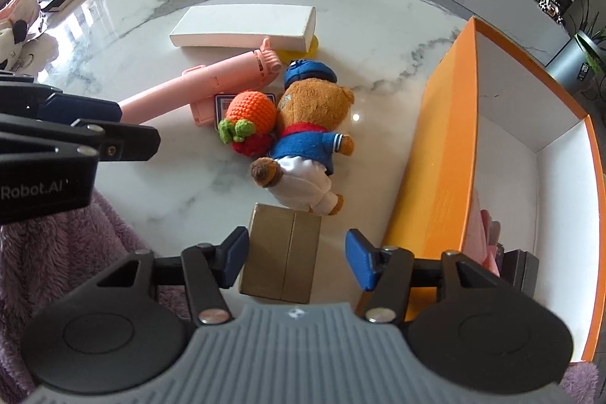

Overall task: Organize objects
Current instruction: 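Reach the right tool toward the small brown cardboard box, then grasp the brown cardboard box with the right tool while the left tool grasps the orange knitted fruit, then carry the brown box into the orange box and release it while the left tool carries the knitted fruit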

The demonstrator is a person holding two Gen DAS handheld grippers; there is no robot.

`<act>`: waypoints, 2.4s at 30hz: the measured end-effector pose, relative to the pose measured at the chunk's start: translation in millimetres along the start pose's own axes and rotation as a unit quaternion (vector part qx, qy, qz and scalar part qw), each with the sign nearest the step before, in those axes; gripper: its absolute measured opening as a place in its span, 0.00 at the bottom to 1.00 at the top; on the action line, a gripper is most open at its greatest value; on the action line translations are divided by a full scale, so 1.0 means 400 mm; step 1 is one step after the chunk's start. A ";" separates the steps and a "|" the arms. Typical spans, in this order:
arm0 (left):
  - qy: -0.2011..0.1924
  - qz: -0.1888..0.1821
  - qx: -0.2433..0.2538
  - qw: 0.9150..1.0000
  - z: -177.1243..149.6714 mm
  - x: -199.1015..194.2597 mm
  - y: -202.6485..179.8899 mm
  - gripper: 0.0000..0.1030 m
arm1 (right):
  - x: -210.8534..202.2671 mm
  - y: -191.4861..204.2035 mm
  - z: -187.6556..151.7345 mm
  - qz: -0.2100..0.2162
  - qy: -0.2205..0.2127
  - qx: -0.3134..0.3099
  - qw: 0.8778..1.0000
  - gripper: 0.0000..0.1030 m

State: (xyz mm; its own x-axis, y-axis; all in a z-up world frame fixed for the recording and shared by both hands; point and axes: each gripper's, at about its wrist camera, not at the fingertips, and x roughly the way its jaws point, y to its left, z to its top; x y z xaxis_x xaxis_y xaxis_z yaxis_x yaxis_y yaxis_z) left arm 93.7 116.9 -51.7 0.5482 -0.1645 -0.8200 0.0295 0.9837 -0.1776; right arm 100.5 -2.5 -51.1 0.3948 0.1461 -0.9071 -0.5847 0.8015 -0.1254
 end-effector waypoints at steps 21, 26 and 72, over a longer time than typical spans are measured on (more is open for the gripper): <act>0.019 0.003 0.091 0.996 0.076 0.098 -0.069 0.45 | -0.078 -0.082 0.021 0.064 -0.026 0.038 0.997 0.46; 0.035 0.004 0.110 0.993 0.106 0.159 -0.085 0.45 | -0.101 -0.122 0.064 0.056 -0.062 0.052 0.995 0.46; -0.070 -0.096 0.175 0.977 0.190 0.014 -0.491 0.44 | -0.241 -0.514 -0.158 0.026 -0.151 0.205 0.967 0.46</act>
State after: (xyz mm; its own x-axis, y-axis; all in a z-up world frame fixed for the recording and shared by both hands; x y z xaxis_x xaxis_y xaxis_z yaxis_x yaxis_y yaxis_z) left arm 154.6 -71.5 20.1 0.6127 -0.3602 -0.7034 0.4136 0.9046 -0.1030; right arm 137.7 -218.0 36.8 0.5978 0.3048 -0.7415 -0.3027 0.9423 0.1432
